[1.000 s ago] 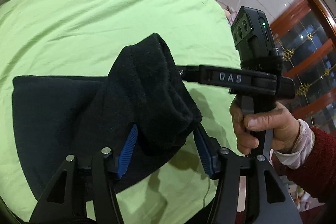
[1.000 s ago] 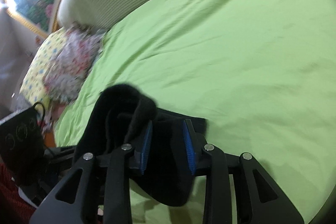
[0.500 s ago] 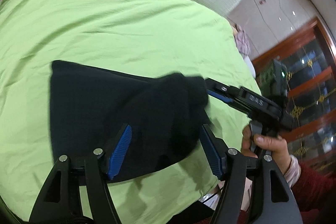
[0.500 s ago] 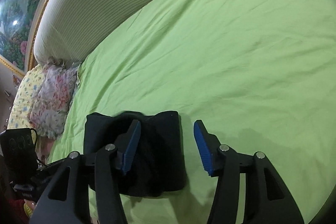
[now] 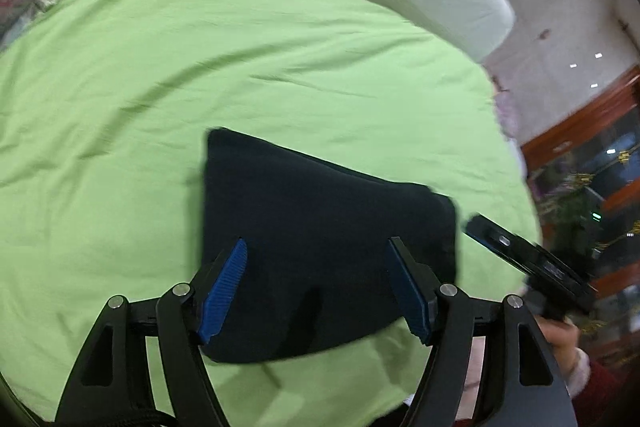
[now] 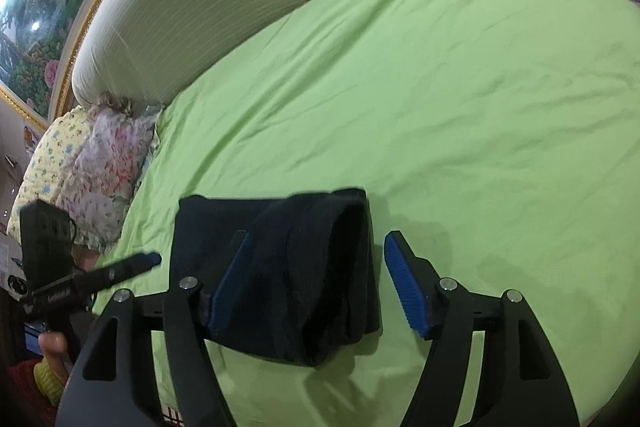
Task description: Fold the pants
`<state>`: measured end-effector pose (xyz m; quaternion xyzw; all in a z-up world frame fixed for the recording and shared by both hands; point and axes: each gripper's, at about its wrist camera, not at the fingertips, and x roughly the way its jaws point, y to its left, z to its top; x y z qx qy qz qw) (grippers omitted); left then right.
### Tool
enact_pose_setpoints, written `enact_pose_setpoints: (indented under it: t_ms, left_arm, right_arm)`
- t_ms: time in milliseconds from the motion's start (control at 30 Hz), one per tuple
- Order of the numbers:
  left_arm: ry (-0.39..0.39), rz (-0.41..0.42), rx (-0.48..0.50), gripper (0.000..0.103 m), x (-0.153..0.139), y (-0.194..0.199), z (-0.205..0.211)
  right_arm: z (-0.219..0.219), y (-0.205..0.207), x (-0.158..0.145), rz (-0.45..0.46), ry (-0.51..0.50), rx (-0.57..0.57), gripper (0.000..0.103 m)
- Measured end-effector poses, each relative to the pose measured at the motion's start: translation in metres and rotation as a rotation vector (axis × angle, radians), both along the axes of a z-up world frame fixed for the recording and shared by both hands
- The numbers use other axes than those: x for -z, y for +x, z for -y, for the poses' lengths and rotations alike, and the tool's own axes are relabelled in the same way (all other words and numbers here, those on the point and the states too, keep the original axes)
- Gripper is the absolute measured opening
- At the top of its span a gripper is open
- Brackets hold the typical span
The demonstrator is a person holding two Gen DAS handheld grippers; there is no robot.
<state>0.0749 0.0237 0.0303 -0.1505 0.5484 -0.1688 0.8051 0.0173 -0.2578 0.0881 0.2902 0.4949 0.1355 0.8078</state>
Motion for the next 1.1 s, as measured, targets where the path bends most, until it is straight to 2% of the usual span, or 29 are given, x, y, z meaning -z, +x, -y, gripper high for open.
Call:
enact_pose_setpoints:
  t_ms: [100, 367, 533, 567, 667, 800, 900, 1000, 1100]
  left_arm:
    - [0.048, -0.031, -0.001, 0.074, 0.013, 0.009, 0.0]
    - [0.076, -0.085, -0.026, 0.077, 0.038, 0.025, 0.002]
    - [0.063, -0.119, -0.044, 0.078, 0.053, 0.03, -0.004]
    - [0.054, -0.116, -0.05, 0.077, 0.054, 0.031, -0.006]
    - [0.03, -0.107, -0.067, 0.062, 0.059, 0.03, -0.014]
    - [0.008, -0.114, -0.08, 0.049, 0.064, 0.034, -0.023]
    - [-0.021, -0.128, -0.097, 0.046, 0.067, 0.034, -0.035]
    - [-0.047, -0.149, -0.118, 0.047, 0.073, 0.035, -0.044]
    - [-0.065, -0.165, -0.13, 0.059, 0.072, 0.033, -0.048]
  right_arm:
    - [-0.002, -0.001, 0.01, -0.023, 0.001, -0.011, 0.071]
    - [-0.01, 0.0, 0.028, -0.061, 0.015, -0.051, 0.071]
    - [-0.016, 0.001, 0.035, -0.075, 0.031, -0.071, 0.072]
    - [-0.017, 0.002, 0.036, -0.075, 0.036, -0.073, 0.072]
    - [-0.019, 0.004, 0.037, -0.076, 0.042, -0.078, 0.072]
    - [-0.025, 0.009, 0.038, -0.07, 0.048, -0.09, 0.074]
    - [-0.03, 0.013, 0.039, -0.062, 0.044, -0.102, 0.078]
    - [-0.033, 0.015, 0.044, -0.06, 0.056, -0.108, 0.08]
    - [-0.03, 0.015, 0.052, -0.082, 0.086, -0.099, 0.081]
